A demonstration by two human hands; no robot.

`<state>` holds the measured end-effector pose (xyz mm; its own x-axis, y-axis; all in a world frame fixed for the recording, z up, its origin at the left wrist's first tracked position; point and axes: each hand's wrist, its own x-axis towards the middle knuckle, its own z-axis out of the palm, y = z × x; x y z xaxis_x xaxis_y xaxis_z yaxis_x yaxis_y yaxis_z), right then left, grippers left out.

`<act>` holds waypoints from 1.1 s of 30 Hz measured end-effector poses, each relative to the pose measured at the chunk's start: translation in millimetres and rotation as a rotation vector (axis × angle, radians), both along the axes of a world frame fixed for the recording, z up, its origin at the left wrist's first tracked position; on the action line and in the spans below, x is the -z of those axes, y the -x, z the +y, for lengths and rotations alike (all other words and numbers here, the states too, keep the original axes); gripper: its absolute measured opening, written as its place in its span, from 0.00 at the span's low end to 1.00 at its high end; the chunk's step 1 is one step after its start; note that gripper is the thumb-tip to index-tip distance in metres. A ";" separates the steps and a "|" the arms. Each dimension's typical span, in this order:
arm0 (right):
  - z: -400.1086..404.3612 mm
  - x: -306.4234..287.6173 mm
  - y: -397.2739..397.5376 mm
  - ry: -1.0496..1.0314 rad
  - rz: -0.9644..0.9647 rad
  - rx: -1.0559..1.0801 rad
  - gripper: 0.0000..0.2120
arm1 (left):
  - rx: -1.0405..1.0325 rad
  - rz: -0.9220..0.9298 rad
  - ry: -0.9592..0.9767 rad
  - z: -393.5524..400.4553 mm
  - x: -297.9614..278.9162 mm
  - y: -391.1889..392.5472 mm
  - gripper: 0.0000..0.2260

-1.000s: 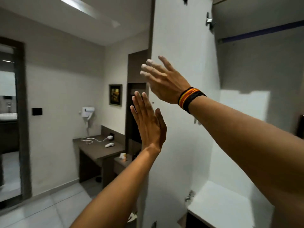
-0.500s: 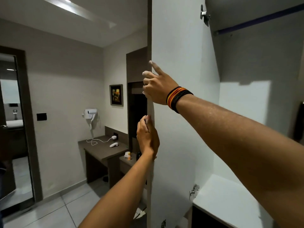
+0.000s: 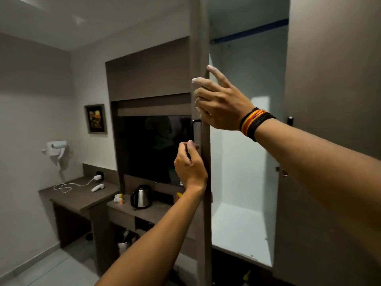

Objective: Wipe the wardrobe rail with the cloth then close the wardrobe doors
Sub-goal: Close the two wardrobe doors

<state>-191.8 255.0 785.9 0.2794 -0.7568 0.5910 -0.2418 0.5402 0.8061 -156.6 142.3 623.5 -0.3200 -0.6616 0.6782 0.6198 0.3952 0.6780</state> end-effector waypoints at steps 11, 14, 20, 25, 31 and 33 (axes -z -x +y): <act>157.3 7.3 49.0 0.063 -0.385 0.600 0.24 | 0.387 -0.194 0.153 136.4 -3.8 82.4 0.15; 162.6 5.8 69.5 0.080 -0.471 0.752 0.27 | 0.434 -0.277 0.226 147.4 -7.1 113.0 0.19; 161.0 9.1 104.4 0.235 -0.526 0.827 0.31 | 0.548 -0.384 0.297 154.9 -18.3 156.7 0.16; 156.8 9.7 127.9 0.359 -0.520 0.843 0.30 | 0.596 -0.456 0.319 156.2 -28.6 182.5 0.14; 153.8 10.6 145.1 0.394 -0.521 0.872 0.31 | 0.559 -0.494 0.351 161.1 -31.9 199.4 0.19; 156.1 13.0 150.4 0.409 -0.514 0.857 0.32 | 0.551 -0.488 0.360 161.6 -30.4 204.1 0.18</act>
<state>-342.2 411.1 772.9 -0.6029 -0.3008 0.7389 0.0869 0.8959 0.4356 -360.7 303.9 653.9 -0.8499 -0.0911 0.5189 0.4564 0.3649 0.8115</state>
